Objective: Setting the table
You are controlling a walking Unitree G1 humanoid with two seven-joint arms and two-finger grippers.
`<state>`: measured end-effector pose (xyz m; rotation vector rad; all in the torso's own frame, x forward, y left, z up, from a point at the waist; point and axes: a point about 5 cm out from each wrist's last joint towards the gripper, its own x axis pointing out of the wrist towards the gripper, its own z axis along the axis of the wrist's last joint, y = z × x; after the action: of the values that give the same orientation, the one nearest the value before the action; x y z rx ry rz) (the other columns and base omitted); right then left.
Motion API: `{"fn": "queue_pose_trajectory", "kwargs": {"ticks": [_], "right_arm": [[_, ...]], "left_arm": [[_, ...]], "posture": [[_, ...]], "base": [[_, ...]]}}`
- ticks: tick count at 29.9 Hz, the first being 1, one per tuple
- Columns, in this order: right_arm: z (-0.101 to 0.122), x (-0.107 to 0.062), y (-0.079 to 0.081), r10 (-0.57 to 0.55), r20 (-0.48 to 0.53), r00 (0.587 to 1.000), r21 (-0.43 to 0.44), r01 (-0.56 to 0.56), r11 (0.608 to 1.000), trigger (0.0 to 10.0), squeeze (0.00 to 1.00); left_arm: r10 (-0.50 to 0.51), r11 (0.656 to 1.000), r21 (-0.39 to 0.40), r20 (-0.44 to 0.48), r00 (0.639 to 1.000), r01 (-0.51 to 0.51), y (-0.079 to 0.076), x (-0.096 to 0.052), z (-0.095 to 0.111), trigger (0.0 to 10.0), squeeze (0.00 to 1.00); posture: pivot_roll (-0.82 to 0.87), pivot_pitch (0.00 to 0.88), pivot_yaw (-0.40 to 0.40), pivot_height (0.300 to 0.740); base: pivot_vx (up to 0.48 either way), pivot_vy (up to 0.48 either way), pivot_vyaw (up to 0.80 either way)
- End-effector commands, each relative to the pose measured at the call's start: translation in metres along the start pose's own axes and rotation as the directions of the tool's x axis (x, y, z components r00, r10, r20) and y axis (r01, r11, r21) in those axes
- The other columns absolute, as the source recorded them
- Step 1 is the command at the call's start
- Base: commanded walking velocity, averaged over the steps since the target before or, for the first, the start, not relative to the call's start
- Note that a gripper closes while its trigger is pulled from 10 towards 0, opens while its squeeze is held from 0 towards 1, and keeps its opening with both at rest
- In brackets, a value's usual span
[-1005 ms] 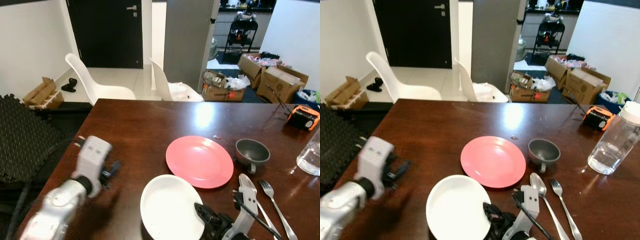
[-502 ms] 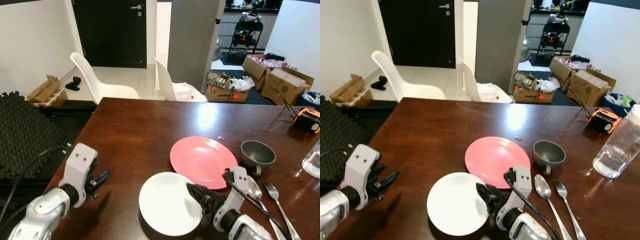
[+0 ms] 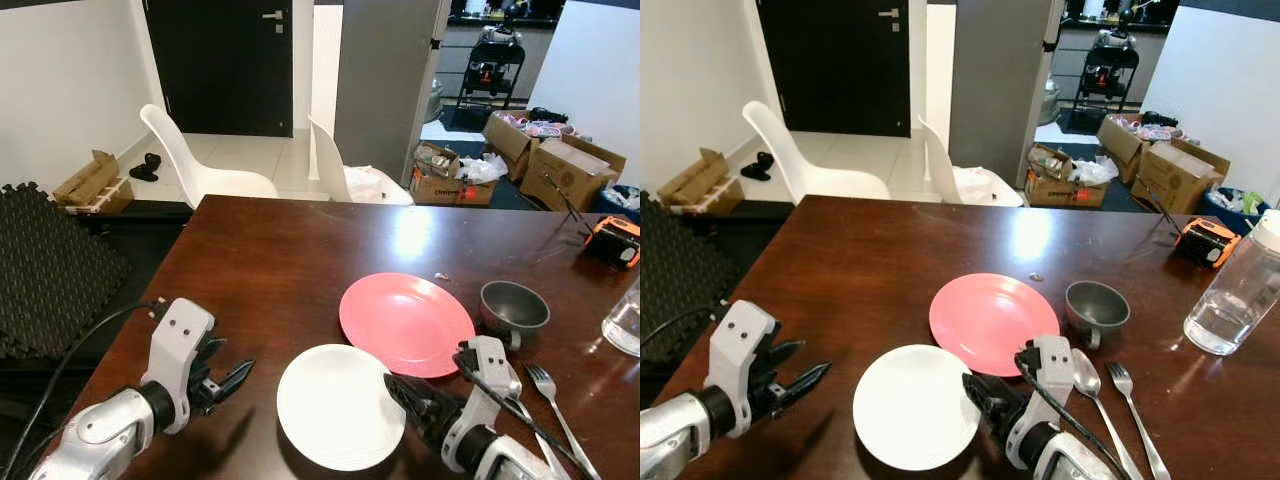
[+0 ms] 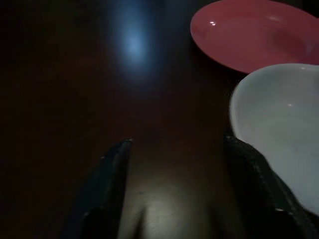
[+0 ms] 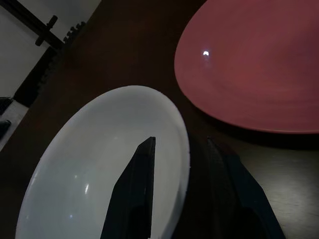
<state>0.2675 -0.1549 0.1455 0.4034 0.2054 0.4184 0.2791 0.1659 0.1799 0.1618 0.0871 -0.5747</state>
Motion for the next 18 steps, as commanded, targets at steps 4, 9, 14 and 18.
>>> {"fn": "queue_pose_trajectory", "kwargs": {"ticks": [4,9,14,18], "right_arm": [[-0.006,-0.003,-0.002,-0.022,-0.012,1.000,0.010,0.022,1.000,10.0,0.00],[-0.006,-0.004,-0.003,-0.025,-0.013,1.000,0.003,0.025,1.000,10.0,0.00],[-0.007,-0.006,-0.006,-0.038,-0.013,0.999,0.002,0.038,0.999,10.0,0.00],[-0.007,-0.005,-0.005,-0.037,-0.014,0.999,0.003,0.037,0.999,10.0,0.00]], "left_arm": [[-0.062,0.997,-0.041,-0.047,0.997,0.060,-0.021,0.009,-0.009,10.0,0.41],[-0.067,0.997,-0.037,-0.048,0.997,0.065,-0.022,0.013,-0.006,10.0,1.00],[-0.116,0.992,-0.064,-0.123,0.986,0.109,-0.027,0.013,-0.012,10.0,0.00],[-0.153,0.988,-0.054,-0.175,0.973,0.146,-0.033,0.016,-0.016,10.0,0.00]], "posture": [[-0.03,0.099,0.088,0.740],[-0.03,0.101,0.091,0.740],[-0.03,0.105,0.096,0.740],[-0.02,0.106,0.099,0.740]], "base": [[0.000,0.000,0.00],[0.000,0.000,0.00],[0.000,0.000,0.00],[0.000,0.000,0.00]]}}
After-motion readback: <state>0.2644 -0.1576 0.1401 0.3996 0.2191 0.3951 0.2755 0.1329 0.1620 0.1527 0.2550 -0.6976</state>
